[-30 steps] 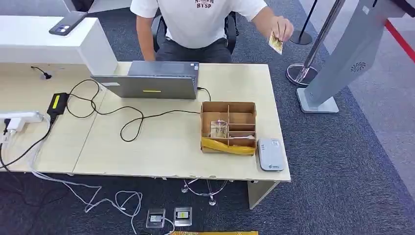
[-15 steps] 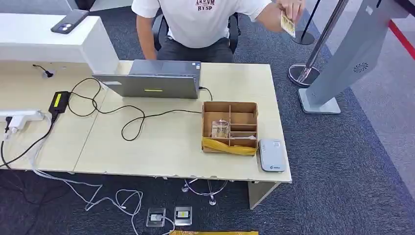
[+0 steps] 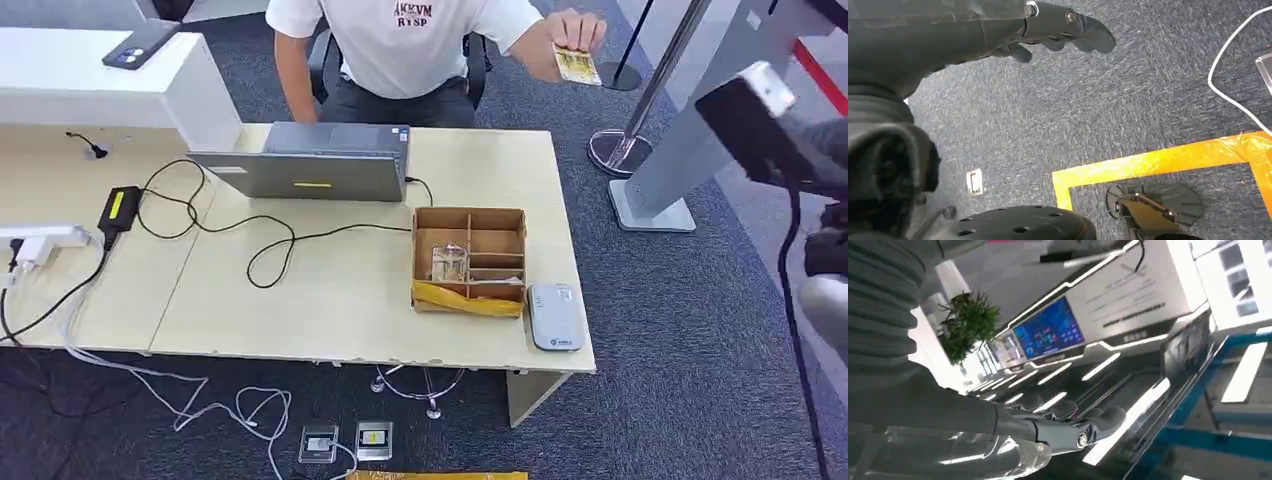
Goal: Pass the card to the sensor for recognition and then transmit it.
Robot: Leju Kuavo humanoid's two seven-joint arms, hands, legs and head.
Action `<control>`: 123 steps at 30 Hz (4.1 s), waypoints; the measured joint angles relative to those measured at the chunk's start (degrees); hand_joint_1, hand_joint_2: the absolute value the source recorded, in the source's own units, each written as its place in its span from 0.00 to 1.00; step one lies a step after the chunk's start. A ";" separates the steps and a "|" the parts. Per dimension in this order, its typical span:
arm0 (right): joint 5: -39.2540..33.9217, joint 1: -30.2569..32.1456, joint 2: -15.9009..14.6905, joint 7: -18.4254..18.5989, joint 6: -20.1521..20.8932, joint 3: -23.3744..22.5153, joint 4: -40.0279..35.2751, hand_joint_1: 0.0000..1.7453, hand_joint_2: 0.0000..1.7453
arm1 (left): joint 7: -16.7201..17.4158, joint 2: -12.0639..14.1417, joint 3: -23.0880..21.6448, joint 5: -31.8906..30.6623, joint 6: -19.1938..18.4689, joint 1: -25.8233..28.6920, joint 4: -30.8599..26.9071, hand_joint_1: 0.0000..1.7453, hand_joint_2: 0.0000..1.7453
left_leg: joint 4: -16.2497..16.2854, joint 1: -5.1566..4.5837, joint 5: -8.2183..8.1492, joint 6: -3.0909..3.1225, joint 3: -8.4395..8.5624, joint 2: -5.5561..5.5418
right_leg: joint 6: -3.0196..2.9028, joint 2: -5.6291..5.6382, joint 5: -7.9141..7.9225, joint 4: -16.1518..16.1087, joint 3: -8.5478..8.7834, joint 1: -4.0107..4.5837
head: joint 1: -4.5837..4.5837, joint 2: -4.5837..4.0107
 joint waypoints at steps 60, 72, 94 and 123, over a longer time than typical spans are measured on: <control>-6.54 -4.20 16.49 -5.64 -5.14 28.05 23.48 1.00 1.00 | -1.51 2.16 -6.86 9.82 0.04 -0.63 -1.36 0.00 0.00 | 0.02 0.17 -0.05 -0.12 0.12 0.11 | -0.11 0.05 -0.06 -0.03 -0.05 0.18 | 0.02 0.00; -14.98 4.37 15.94 -7.91 -15.41 24.14 26.48 1.00 1.00 | -3.39 1.38 -6.23 10.78 0.04 0.36 -1.12 0.00 0.00 | 0.06 0.22 -0.07 -0.17 1.08 0.13 | -0.14 0.12 0.00 -0.04 -0.10 0.22 | 0.04 0.00; -14.80 16.96 14.34 -8.96 -15.67 16.19 28.11 1.00 1.00 | -3.48 0.55 -4.66 8.88 0.04 0.63 -0.50 0.00 0.00 | 0.05 0.25 -0.08 -0.18 1.12 0.38 | -0.24 0.31 0.06 -0.05 -0.13 0.27 | 0.04 0.00; -15.48 23.76 16.68 -11.15 -13.72 15.55 33.56 1.00 1.00 | -1.88 0.42 -4.77 8.35 0.04 0.62 -0.46 0.00 0.00 | 0.04 0.26 -0.08 -0.19 1.15 0.42 | -0.26 0.33 0.08 -0.05 -0.11 0.29 | 0.02 0.02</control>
